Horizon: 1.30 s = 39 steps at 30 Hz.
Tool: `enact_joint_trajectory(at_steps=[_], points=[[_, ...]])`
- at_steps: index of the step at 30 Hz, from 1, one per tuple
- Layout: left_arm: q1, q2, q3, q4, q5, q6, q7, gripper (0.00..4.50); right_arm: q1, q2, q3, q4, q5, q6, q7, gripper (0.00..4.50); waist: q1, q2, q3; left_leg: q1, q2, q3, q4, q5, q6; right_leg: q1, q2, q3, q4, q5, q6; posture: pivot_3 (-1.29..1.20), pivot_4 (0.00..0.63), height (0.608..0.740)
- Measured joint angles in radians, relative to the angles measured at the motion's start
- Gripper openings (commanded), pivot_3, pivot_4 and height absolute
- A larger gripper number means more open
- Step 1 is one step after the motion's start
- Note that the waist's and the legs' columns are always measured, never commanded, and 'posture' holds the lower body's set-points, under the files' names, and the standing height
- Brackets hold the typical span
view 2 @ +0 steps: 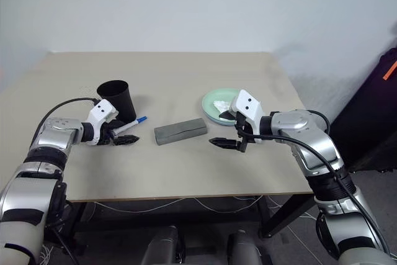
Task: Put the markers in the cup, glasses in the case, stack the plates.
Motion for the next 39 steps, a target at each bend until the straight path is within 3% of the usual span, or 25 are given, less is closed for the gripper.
enact_joint_trajectory(at_steps=[12,13,17,26,39], points=[[-0.041,-0.005,-0.008,0.047,0.012,0.044,-0.034,4.46,0.000,0.000,0.000,0.000,0.000,0.000,-0.004,4.50,0.000,0.000,0.000,0.000,0.000,0.000,0.000,0.000,0.000,0.000,0.000,0.000,0.000,0.000,0.000,0.00,0.000,0.649],[-0.042,-0.005,-0.008,0.047,0.012,0.048,-0.036,4.30,0.000,0.000,0.000,0.000,0.000,0.000,-0.004,4.50,0.000,0.000,0.000,0.000,0.000,0.000,0.000,0.000,0.000,0.000,0.000,0.000,0.000,0.000,0.000,0.00,0.000,0.649],[-0.047,-0.006,-0.008,0.047,0.013,0.063,-0.042,3.25,0.000,0.000,0.000,0.000,0.000,0.000,-0.004,4.50,0.000,0.000,0.000,0.000,0.000,0.000,0.000,0.000,0.000,0.000,0.000,0.000,0.000,0.000,0.000,0.00,0.000,0.649],[-0.050,-0.005,-0.010,0.046,0.016,0.072,-0.088,0.18,-0.003,0.000,0.000,0.006,-0.001,0.000,-0.005,4.50,0.000,0.000,0.000,0.000,0.000,0.000,0.000,0.000,0.000,0.000,0.000,0.000,0.000,0.000,0.000,0.00,0.000,0.649],[-0.041,-0.005,-0.026,0.003,0.029,0.067,-0.167,0.14,-0.007,0.002,0.000,0.027,-0.001,-0.001,-0.017,4.50,0.000,0.000,0.000,0.000,0.000,0.000,0.000,0.000,0.000,0.000,0.000,0.000,0.000,0.000,0.000,0.00,0.000,0.649]])
